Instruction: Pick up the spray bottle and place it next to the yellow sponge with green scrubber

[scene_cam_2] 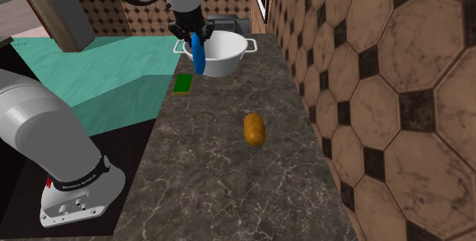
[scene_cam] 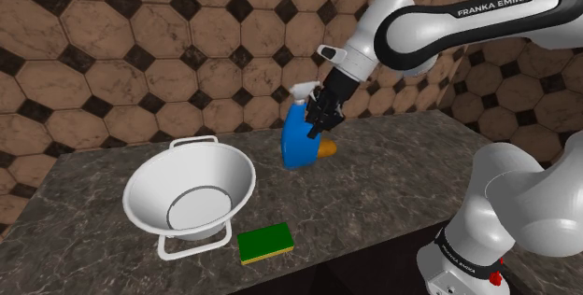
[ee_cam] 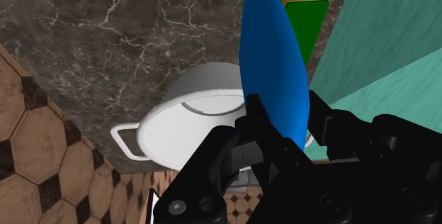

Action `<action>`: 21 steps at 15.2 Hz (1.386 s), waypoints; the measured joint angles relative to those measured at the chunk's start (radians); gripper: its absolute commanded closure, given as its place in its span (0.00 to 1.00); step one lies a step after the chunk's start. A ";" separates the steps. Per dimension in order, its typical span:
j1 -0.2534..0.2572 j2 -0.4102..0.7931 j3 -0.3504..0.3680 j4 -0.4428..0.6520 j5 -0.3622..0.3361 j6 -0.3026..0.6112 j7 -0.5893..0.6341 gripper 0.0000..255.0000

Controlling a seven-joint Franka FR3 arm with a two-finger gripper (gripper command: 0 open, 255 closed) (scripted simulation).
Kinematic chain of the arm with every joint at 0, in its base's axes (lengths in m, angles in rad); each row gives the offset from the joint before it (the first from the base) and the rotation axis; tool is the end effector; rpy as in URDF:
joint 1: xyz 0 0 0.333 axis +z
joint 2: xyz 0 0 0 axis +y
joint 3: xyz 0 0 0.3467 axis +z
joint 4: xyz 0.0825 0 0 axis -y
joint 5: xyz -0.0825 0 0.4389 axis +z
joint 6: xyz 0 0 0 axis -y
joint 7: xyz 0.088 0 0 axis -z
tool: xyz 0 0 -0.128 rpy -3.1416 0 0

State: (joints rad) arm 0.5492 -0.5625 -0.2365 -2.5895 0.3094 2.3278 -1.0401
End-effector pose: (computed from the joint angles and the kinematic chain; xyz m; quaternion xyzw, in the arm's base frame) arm 0.4147 0.1453 0.4510 -0.8063 -0.5444 -0.1914 0.1298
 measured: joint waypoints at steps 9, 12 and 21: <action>0.029 0.054 -0.024 -0.078 0.046 0.127 -0.061 1.00; 0.042 0.076 -0.037 -0.101 0.066 0.170 -0.089 1.00; 0.112 0.175 -0.092 -0.147 0.166 0.307 -0.198 1.00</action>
State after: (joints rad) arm 0.6611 -0.3875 -0.3282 -2.7362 0.4751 2.6344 -1.2381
